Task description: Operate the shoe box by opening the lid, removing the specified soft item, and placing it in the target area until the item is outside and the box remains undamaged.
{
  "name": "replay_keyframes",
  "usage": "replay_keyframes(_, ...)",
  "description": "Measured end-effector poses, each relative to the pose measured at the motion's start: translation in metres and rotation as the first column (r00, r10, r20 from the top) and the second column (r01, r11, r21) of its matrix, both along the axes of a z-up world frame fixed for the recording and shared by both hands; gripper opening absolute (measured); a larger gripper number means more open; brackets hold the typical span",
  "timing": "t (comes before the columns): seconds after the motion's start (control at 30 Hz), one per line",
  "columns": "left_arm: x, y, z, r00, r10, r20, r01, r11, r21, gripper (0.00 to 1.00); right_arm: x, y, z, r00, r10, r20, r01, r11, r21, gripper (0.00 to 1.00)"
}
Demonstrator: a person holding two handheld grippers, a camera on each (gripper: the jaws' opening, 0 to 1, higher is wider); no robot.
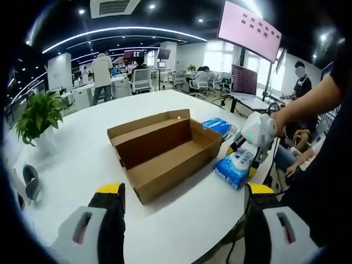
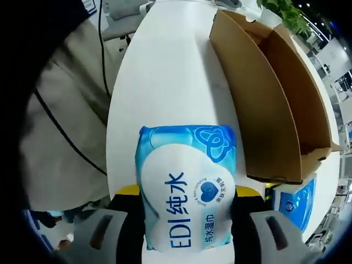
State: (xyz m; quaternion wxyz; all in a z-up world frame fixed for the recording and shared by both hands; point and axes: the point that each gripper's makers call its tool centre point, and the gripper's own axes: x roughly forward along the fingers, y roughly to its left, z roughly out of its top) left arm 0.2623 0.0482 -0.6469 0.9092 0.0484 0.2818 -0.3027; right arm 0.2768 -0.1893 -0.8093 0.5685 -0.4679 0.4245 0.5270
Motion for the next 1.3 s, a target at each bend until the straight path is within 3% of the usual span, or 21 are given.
replay_keyframes(0.97, -0.005, 0.013, -0.016, 0.999, 0.012, -0.053, -0.010, 0.998, 0.054, 0.89, 0.011, -0.083, 0.000, 1.000, -0.017, -0.002, 0.016, 0.998, -0.054, 0.60)
replay_keyframes(1.3, -0.003, 0.016, -0.022, 0.998, 0.023, -0.060, -0.020, 0.998, 0.059, 0.88, 0.020, -0.091, 0.000, 1.000, 0.018, -0.015, -0.019, 0.997, -0.078, 0.60)
